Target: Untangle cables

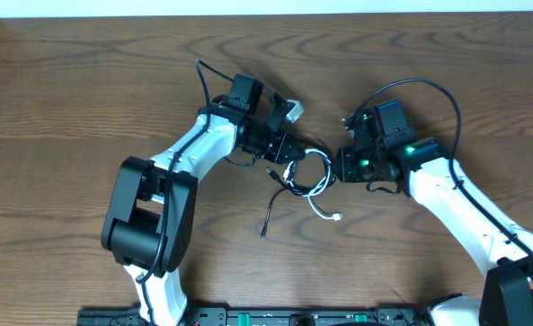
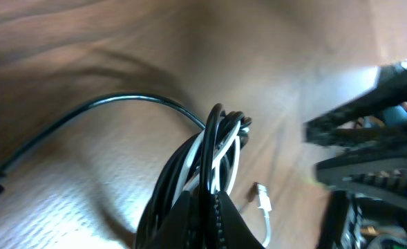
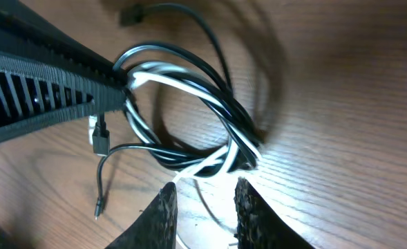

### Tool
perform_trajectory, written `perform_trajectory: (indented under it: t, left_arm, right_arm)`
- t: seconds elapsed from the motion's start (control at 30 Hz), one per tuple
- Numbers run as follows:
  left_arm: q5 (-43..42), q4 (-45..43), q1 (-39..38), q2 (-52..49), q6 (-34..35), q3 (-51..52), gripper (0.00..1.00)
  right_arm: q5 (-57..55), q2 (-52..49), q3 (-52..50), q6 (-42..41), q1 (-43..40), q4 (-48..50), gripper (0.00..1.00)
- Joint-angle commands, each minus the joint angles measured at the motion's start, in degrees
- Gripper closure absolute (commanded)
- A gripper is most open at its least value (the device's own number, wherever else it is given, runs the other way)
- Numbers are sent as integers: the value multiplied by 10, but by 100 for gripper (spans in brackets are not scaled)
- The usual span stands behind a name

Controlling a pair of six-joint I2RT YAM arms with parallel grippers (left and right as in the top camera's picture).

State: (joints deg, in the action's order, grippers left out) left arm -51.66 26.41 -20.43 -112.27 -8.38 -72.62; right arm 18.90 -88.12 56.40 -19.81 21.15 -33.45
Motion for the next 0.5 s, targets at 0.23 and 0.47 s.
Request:
perform_trajectory:
  t: [0.23,0.47]
  left_arm:
    - [-136,18,3,19,-98,2,93]
    - [-69,27,3,19,-98,2,88]
  right_arm:
    - [-55,-4,-7,14,-23,-9,72]
    - [-44,-4,-7,9,-42,-10,70]
